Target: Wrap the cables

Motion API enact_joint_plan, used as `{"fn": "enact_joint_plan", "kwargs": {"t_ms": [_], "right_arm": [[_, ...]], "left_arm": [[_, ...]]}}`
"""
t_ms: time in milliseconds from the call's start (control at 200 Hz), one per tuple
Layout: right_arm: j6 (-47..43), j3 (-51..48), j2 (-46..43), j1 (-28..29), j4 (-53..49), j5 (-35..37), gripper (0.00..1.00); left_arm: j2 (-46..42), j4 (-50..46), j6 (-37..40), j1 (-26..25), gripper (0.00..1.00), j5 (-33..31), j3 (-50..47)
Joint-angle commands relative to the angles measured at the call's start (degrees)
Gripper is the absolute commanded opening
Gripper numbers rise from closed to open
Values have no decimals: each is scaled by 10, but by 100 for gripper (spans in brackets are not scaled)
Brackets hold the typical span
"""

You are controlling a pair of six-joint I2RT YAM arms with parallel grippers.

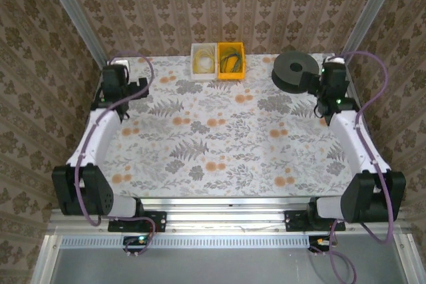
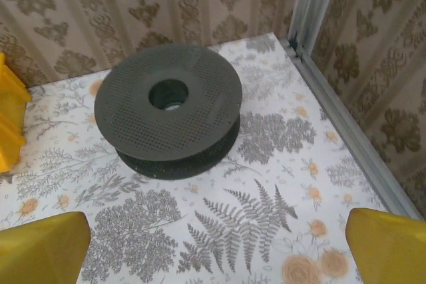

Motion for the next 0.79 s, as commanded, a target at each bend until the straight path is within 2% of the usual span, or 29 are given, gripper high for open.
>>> {"fn": "enact_joint_plan", "kwargs": {"t_ms": [0, 120, 210, 295, 430, 560, 750, 790], "right_arm": [[51, 65, 60, -48, -174, -85, 100], [82, 90, 115, -110, -145, -221, 100], [110, 94, 162, -141, -83, -312, 100], [139, 94, 205, -157, -12, -392, 100], [166, 127, 284, -161, 42, -441, 100], [225, 130, 354, -171, 158, -499, 98], [276, 175, 443, -184, 230, -524, 88], [280, 189, 460, -185, 232, -530, 83]], "left_arm": [[45, -257, -31, 15, 100, 74, 71], [43, -297, -25, 12, 100, 101, 118], [67, -360, -6, -2, 100, 110, 169], [82, -407, 6, -25, 100, 92, 198], [76, -414, 6, -40, 100, 80, 204], [76, -417, 11, -46, 100, 71, 208], [76, -416, 14, -54, 100, 63, 201], [77, -416, 14, -55, 100, 64, 200]]}}
